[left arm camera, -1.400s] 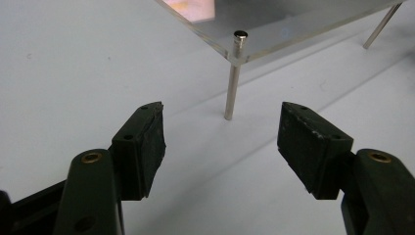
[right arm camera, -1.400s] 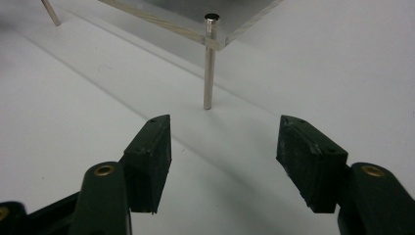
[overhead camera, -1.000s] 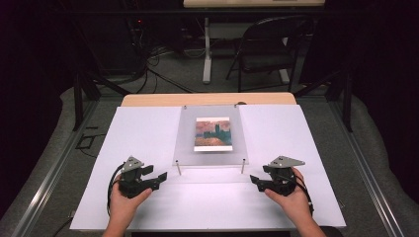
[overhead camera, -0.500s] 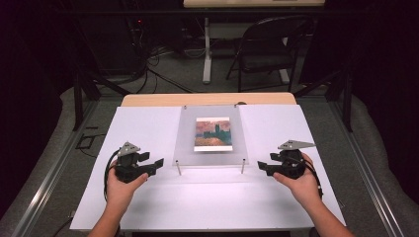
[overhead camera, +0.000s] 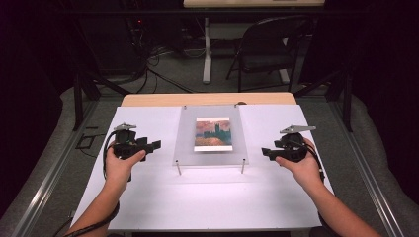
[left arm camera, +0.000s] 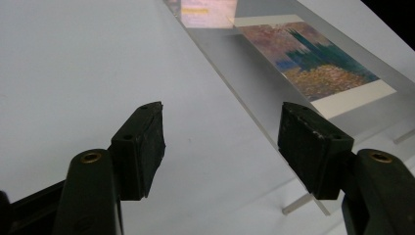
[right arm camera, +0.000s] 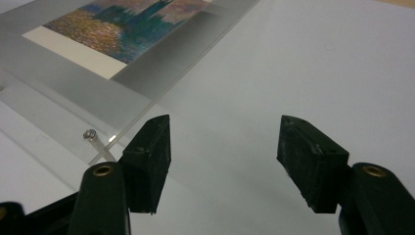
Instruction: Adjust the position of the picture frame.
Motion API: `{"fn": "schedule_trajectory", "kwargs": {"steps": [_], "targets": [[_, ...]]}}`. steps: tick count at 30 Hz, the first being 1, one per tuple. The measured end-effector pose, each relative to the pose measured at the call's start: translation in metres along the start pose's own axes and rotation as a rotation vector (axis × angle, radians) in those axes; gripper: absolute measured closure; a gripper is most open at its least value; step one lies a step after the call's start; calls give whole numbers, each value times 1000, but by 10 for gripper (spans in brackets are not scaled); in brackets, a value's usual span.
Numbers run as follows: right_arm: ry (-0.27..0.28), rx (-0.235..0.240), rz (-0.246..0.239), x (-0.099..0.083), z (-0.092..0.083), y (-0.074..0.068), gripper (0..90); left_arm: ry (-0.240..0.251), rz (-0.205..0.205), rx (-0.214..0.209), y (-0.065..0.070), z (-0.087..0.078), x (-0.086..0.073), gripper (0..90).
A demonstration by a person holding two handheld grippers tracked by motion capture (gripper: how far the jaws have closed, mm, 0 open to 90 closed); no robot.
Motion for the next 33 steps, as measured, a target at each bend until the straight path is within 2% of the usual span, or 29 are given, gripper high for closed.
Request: {"fn": "schedule_trajectory", "kwargs": {"steps": [8,17,20,24,33], "targets": [[-27,-10,-19,19,9,4,367,-37,-16,17,-4,15,19,340],[-63,2,41,40,34,7,365,-85,-28,36,-2,45,37,340],[-63,-8,37,49,42,6,366,-96,-23,34,-1,53,42,340],[-76,-20,31,58,52,4,366,-107,-44,27,1,65,49,340],[-101,-24,80,74,77,0,366,-125,-71,20,0,89,60,341]]}}
Point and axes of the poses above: each handheld gripper's, and its own axes: z roughly forward along the jaws, x roughly out of its top, y roughly to its right, the point moved 8 cm from there along z, roughly forward along the jaws, and after that the axes turned 5 degrees about -x, right-handed, at the moved point
